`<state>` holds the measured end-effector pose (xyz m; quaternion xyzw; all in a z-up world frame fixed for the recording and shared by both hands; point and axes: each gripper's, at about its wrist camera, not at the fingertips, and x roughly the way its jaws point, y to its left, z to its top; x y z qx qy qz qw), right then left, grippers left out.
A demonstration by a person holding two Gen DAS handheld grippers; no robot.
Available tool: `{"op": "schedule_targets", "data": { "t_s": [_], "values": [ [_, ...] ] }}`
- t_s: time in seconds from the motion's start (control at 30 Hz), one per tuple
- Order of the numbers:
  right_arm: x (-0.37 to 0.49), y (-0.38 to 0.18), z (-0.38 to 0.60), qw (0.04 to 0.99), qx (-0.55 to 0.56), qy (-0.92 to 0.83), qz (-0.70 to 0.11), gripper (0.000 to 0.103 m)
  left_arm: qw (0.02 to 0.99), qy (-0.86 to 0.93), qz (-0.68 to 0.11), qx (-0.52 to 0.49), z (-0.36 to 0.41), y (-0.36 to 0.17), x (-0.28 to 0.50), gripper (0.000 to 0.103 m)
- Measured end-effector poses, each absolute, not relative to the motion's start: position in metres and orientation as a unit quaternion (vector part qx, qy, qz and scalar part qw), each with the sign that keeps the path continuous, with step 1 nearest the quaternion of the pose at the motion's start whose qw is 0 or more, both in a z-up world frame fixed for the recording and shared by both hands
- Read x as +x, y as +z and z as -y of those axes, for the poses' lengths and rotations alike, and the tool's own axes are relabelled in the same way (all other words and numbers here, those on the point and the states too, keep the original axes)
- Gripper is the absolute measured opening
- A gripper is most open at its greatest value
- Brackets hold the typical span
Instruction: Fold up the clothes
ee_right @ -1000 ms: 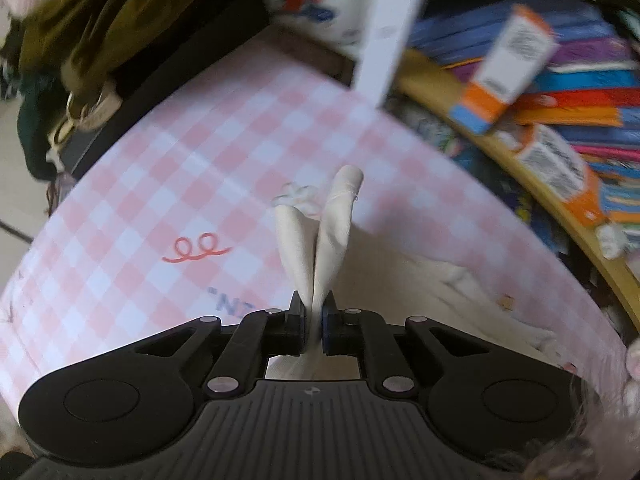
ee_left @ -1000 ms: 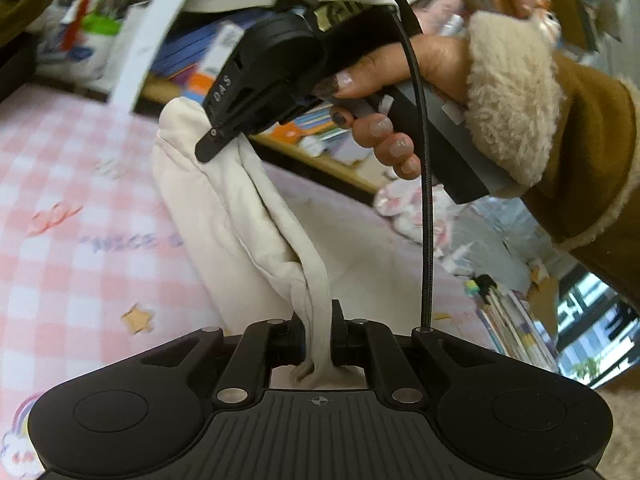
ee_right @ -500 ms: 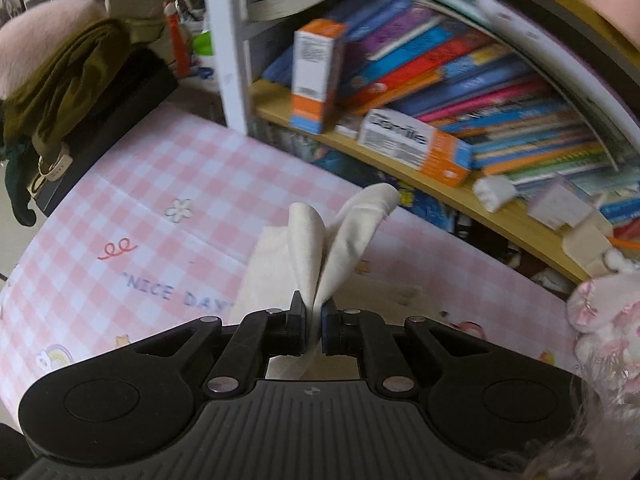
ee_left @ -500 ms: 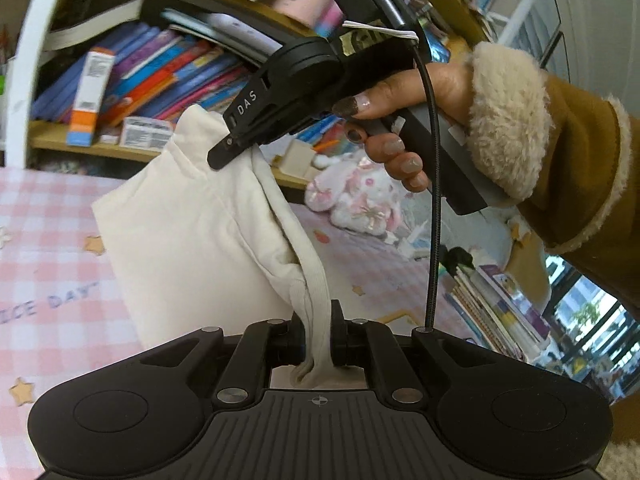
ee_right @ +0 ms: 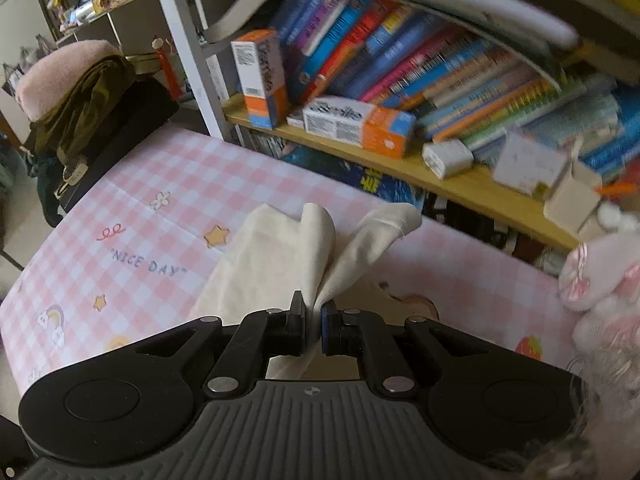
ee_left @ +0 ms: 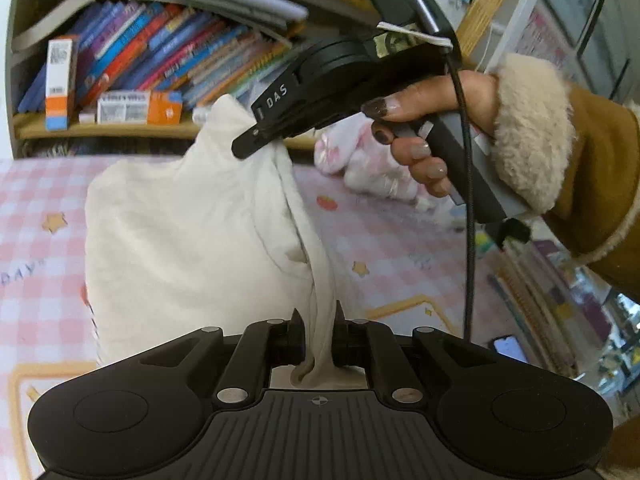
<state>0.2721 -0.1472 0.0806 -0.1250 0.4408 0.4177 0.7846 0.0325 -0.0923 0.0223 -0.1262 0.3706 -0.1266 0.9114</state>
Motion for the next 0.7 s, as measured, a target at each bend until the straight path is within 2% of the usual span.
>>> {"op": "schedule_targets", "data": {
  "t_s": [0.17,0.3,0.4,0.43,0.7],
  "values": [
    [0.29,0.041,0.192,0.775,-0.074,0.418,-0.469,0.006,0.9,-0.1,-0.416,-0.084,0.133,-0.001,0.055,0.01],
    [0.303,-0.003,0.226,0.771,-0.012,0.387,-0.505,0.009,0.882,-0.107,-0.448,-0.096,0.154,-0.018,0.066,0.028],
    [0.31,-0.032,0.25,0.77,0.036,0.351,-0.532,0.027,0.875,-0.138,-0.45,-0.115,0.163,-0.019,0.057,0.034],
    [0.309,-0.038,0.256,0.767,0.048,0.349,-0.537,0.038,0.874,-0.147,-0.446,-0.126,0.161,-0.017,0.051,0.034],
    [0.265,-0.045,0.297,0.72,0.127,0.397,-0.555,0.05,0.888,-0.039,-0.41,-0.207,0.082,-0.017,0.017,0.033]
  ]
}}
